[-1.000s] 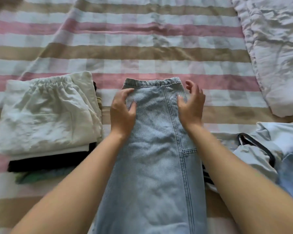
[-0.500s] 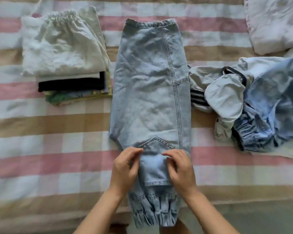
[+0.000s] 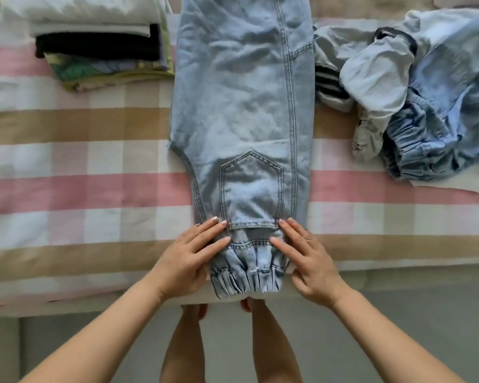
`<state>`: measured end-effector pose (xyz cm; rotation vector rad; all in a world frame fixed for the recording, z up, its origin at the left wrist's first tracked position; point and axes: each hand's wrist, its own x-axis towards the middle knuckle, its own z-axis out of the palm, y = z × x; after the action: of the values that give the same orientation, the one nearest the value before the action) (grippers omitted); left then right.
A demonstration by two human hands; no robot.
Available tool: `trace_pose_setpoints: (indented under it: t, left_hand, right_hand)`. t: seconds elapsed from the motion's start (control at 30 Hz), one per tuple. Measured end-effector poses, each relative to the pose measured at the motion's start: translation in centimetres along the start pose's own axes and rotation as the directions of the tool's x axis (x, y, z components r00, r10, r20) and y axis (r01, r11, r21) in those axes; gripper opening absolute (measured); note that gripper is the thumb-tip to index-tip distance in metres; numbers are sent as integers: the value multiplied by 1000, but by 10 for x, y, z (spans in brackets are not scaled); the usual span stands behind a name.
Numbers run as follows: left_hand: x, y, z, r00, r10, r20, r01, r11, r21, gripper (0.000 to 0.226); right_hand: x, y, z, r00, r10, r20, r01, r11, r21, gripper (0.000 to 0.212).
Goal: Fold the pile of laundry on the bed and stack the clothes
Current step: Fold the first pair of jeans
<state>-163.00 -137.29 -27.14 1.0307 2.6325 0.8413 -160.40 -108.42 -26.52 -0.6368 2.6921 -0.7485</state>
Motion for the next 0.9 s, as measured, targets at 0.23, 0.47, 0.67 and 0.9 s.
trace_pose_setpoints:
  t: [0.23, 0.47, 0.67, 0.9]
  left_hand:
    - [-4, -3, 3, 991, 55, -119, -33, 983, 180, 36]
    - [16, 11, -27, 969, -49, -241, 55, 998, 18, 28]
    - [58, 10, -52, 862, -231, -452, 106, 953, -283, 27]
    - [160, -37, -80, 591, -688, -421, 390, 701, -597, 23]
  right_hand:
    - [9, 2, 5, 985, -100, -140, 65, 970, -233, 59]
    - [21, -8, -36, 972, -73, -224, 47, 992, -120, 32]
    - [65, -15, -76, 920, 127, -371, -25, 963, 268, 13]
    - [179, 14, -111, 790, 495, -363, -253, 801, 543, 30]
